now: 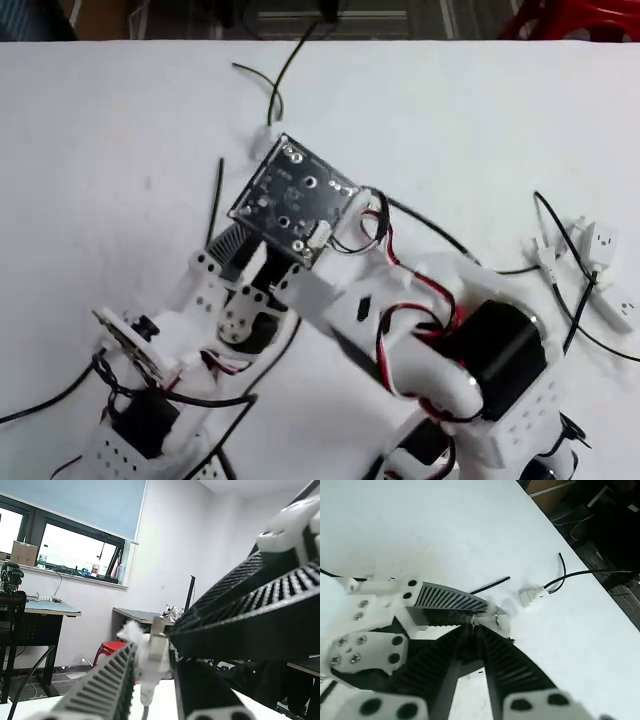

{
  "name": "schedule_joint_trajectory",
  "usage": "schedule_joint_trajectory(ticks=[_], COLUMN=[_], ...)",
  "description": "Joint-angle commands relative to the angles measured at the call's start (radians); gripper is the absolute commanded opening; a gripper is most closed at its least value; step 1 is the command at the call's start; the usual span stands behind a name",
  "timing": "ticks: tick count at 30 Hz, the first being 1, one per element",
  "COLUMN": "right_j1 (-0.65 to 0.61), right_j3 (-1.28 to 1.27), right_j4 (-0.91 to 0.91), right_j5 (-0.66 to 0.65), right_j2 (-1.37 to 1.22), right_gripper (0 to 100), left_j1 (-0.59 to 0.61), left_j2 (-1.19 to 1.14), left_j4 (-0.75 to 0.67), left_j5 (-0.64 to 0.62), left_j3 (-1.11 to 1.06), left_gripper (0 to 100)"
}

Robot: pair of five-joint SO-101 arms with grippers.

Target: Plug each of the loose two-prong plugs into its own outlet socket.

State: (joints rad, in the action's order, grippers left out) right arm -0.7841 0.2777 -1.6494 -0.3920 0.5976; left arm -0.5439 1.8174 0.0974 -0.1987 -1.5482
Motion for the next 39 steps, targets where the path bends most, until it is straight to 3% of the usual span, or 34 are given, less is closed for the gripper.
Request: schedule_joint_trajectory(ticks=[1, 6, 14, 19, 30, 35, 39], right_j1=[0.065, 0.079, -0.140, -0.140, 0.248, 0.409, 0.441], right_j3=[0.003, -0.023, -0.003, -0.023, -0.187, -0.186, -0.178], right_j4=[0.033, 0.074, 0.042, 0.070, 0.401, 0.446, 0.437], right_j5=[-0.052, -0.054, -0.018, -0.012, -0.152, -0.155, -0.155], right_j2=[0.016, 0.028, 0.081, 0.054, -0.174, -0.231, -0.186], right_gripper=[1.9, 1.9, 1.9, 1.9, 1.9, 1.9, 1.9], left_j1=[-0.010, -0.010, -0.010, -0.010, -0.010, -0.010, -0.010], left_j2=[0.008, 0.008, 0.008, 0.008, 0.008, 0.008, 0.008], left_j4=[-0.017, -0.015, -0.015, -0.015, -0.015, -0.015, -0.015], left_j5=[0.000, 0.000, 0.000, 0.000, 0.000, 0.000, 0.000], left_j3=[0.009, 0.009, 0.009, 0.009, 0.008, 0.008, 0.008], left_gripper=[2, 2, 2, 2, 2, 2, 2])
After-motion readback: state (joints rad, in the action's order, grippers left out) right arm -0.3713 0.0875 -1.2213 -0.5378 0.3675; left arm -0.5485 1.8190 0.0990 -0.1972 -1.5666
